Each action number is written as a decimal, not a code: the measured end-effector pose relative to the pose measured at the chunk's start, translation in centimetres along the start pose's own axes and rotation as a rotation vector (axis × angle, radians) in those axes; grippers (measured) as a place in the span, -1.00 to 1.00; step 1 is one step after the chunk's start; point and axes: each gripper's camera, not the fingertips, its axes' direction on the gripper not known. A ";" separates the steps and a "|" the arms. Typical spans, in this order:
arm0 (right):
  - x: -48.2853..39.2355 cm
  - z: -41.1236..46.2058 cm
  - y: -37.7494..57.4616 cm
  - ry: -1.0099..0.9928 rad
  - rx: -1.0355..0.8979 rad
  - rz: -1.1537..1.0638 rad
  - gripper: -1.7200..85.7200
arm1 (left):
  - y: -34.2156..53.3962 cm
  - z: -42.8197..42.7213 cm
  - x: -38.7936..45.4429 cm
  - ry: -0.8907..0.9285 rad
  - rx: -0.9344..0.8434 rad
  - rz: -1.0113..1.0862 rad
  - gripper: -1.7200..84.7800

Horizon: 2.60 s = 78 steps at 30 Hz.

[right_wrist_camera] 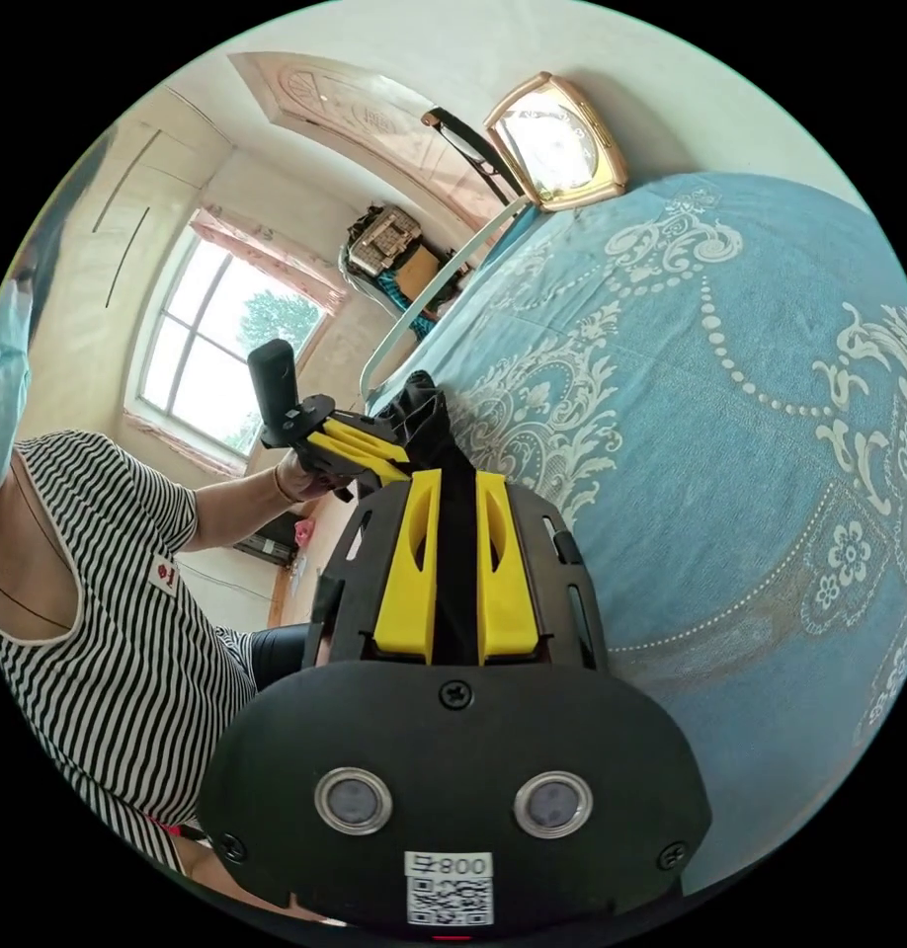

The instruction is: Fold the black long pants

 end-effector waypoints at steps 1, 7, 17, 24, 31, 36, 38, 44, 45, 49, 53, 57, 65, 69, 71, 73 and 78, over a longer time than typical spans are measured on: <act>0.1 0.5 0.0 -0.010 -0.017 -0.014 -0.81 | 0.5 -0.3 0.5 -0.006 -0.008 0.001 -0.92; 1.4 4.6 1.1 -0.075 -0.192 -0.021 -0.83 | 2.1 -1.7 1.4 0.011 0.009 -0.062 -0.93; 2.7 8.2 2.6 -0.122 -0.289 -0.029 -0.85 | 3.2 -2.3 2.8 0.045 -0.049 -0.084 -0.94; 2.5 6.1 1.7 -0.044 -0.136 -0.041 -0.83 | 3.5 -2.6 2.9 0.058 -0.042 -0.117 -0.95; 0.4 10.5 -0.4 0.237 -0.253 -0.277 -0.81 | 2.9 -2.8 3.1 0.061 -0.031 -0.120 -0.95; 0.2 12.8 -0.7 0.325 -0.315 -0.341 -0.87 | 2.7 -2.8 3.2 0.067 -0.011 -0.127 -0.95; 0.3 13.1 -1.0 0.344 -0.322 -0.341 -0.92 | 2.4 -2.8 3.2 0.065 0.009 -0.130 -0.95; 0.7 10.9 -2.8 0.377 -0.229 -0.331 -0.95 | -0.2 -3.3 2.9 -0.010 0.121 -0.090 -0.95; 0.9 10.2 -3.3 0.397 -0.211 -0.324 -0.96 | -0.6 -3.2 2.8 -0.023 0.135 -0.089 -0.95; 2.5 8.8 -5.5 0.490 -0.190 -0.271 -0.96 | -3.2 -2.1 1.2 -0.110 0.207 -0.114 -0.94; 4.9 9.2 -7.0 0.470 -0.224 -0.200 -0.96 | -5.7 0.6 -1.0 -0.123 0.184 -0.151 -0.93; 6.8 10.4 -7.9 0.442 -0.300 -0.139 -0.96 | -7.2 2.7 -1.9 -0.154 0.079 -0.172 -0.90; 7.1 7.4 -7.4 0.445 -0.209 -0.009 -0.95 | -7.0 3.1 -3.1 -0.138 0.106 -0.236 -0.87; 4.6 4.5 -4.4 0.448 -0.154 -0.023 -0.94 | -7.1 2.8 -3.1 -0.133 0.130 -0.244 -0.87; 3.6 3.6 -2.7 0.479 -0.157 -0.019 -0.92 | -7.0 2.2 -2.6 -0.116 0.170 -0.243 -0.87; 2.8 2.9 -0.5 0.487 -0.192 0.003 -0.89 | -7.0 1.7 -2.0 -0.096 0.196 -0.226 -0.87; 2.1 2.3 2.2 0.497 -0.219 0.040 -0.87 | -7.4 1.8 0.0 -0.077 0.180 -0.147 -0.88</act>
